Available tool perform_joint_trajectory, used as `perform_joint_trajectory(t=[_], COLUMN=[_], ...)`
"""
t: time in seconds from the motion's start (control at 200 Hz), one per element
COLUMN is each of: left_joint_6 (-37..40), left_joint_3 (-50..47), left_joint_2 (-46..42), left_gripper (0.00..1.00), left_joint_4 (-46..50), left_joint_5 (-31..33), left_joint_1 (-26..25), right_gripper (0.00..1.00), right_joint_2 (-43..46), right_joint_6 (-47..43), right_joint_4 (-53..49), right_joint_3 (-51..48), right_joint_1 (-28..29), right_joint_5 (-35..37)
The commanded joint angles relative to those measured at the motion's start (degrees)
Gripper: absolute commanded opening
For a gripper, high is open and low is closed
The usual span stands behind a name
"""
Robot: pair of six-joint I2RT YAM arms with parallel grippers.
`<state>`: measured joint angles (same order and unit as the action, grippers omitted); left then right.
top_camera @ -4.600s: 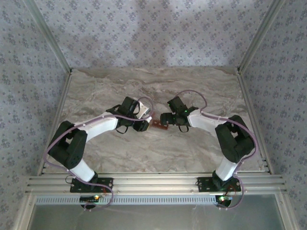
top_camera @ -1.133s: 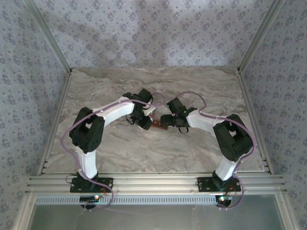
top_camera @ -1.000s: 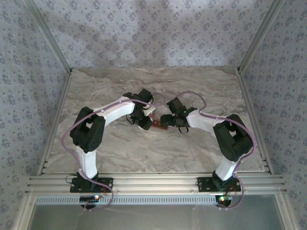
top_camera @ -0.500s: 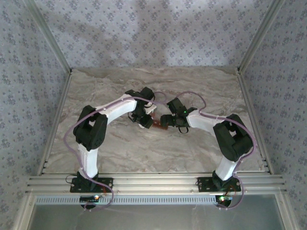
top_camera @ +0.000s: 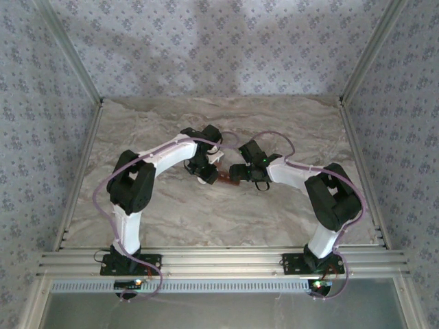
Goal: Sort the pills into containers
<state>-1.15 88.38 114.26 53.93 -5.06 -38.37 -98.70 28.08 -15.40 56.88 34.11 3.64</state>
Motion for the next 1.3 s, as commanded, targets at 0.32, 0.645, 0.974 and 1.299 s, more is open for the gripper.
perform_joint_trajectory(t=[0.32,0.645,0.974,1.299], left_joint_6=[0.56,0.47,0.56,1.19], left_joint_3=[3.11,4.76,6.41,9.22], left_joint_2=[1.31,2.68,3.48,5.07], left_gripper=[0.0,0.0,0.0,0.0], left_joint_4=[4.39,6.57,8.14,10.35], left_joint_5=[1.1,1.81,2.6,3.29], left_joint_1=[-1.51,-1.56,-1.6,-1.54], right_gripper=[0.98,0.98,0.98,0.98], right_joint_2=[-1.07,-1.11,-1.29,-1.33], right_joint_6=[1.18,1.2,1.31,1.42], right_joint_4=[-0.22,-0.22,-0.24,-0.11], right_joint_3=[-0.41,-0.41,-0.5,-0.54], right_joint_1=[-0.21,-0.3,-0.3,-0.34], right_joint_5=[-0.67,-0.84,-0.8,-1.0])
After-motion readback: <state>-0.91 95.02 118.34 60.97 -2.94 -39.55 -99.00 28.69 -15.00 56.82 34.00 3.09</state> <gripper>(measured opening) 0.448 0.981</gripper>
